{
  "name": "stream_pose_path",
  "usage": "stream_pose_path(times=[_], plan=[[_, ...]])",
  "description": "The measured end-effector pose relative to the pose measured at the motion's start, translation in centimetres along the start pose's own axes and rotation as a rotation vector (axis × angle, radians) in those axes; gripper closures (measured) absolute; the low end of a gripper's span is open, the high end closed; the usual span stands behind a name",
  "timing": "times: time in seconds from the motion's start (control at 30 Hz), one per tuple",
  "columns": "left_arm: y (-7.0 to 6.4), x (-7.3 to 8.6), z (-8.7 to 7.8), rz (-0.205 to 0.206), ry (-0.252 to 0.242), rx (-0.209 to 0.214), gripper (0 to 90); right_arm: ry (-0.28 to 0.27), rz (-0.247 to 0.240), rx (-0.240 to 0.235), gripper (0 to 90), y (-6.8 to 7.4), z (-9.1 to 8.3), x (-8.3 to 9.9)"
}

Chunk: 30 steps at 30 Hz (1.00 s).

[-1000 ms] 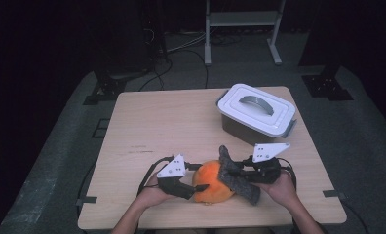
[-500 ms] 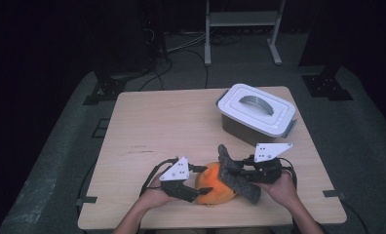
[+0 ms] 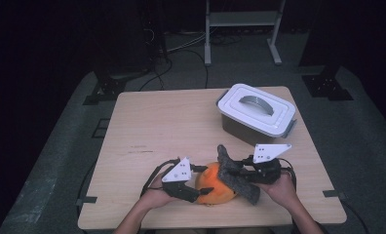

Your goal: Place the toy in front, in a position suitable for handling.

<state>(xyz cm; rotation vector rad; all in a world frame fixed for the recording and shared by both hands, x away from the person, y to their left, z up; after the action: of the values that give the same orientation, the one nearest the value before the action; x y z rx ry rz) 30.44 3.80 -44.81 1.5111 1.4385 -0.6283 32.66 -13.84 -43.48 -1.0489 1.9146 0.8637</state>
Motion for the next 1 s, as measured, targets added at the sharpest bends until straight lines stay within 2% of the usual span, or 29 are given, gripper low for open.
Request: stream_pose_path(times=[0.07, 0.17, 0.27, 0.33, 0.47, 0.6, 0.67, 0.77, 0.83, 0.9, 1.0], plan=[[0.3, 0.3, -0.1, -0.013, 0.007, -0.011, 35.1, -0.009, 0.005, -0.002, 72.2, 0.1, -0.2, 0.0], [0.6, 0.6, -0.1, -0.024, 0.016, -0.027, 35.1, -0.035, -0.032, -0.039, 72.1, 1.5, -0.2, -0.7], [0.9, 0.7, -0.3, -0.039, 0.013, -0.037, 34.9, -0.008, -0.065, -0.049, 72.0, 2.4, 0.5, -0.6], [0.9, 0.6, -0.4, -0.034, 0.008, -0.048, 33.3, 0.017, -0.066, -0.041, 72.0, 2.3, 1.1, -0.1], [0.9, 0.2, -0.6, -0.032, -0.013, -0.041, 30.6, 0.016, -0.055, -0.014, 71.9, 1.4, 0.9, 0.1], [0.9, 0.6, -0.5, -0.040, -0.004, -0.039, 33.2, 0.010, -0.030, 0.017, 71.8, 0.2, 0.6, 0.4], [1.0, 0.7, -0.3, -0.048, 0.006, -0.055, 35.1, 0.015, -0.015, 0.022, 71.7, -0.2, 0.5, 0.5], [1.3, 1.0, -0.1, -0.061, 0.022, -0.072, 36.3, -0.002, -0.025, 0.024, 71.8, 0.3, 0.4, 0.1], [1.6, 1.3, -0.2, -0.089, 0.022, -0.083, 36.8, -0.020, -0.045, 0.005, 71.8, 1.1, 0.4, -0.3], [1.9, 1.6, -0.2, -0.113, 0.031, -0.084, 37.5, -0.008, -0.060, 0.000, 71.8, 1.6, 0.8, -0.3], [2.1, 1.9, -0.2, -0.147, 0.031, -0.091, 37.8, 0.004, -0.050, 0.003, 71.7, 1.2, 1.2, 0.0]])
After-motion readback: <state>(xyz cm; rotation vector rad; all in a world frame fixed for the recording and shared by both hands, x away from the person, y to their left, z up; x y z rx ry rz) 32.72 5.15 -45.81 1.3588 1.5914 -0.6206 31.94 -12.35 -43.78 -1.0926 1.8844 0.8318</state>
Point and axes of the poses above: each handheld gripper's, and its own axes: z roughly forward along the jaws, x roughly out of its underside, y roughly to its left, the point moved 7 cm from there along z, roughly forward along the jaws, and after that the axes turned 12 degrees about z, right-handed, at the moved point
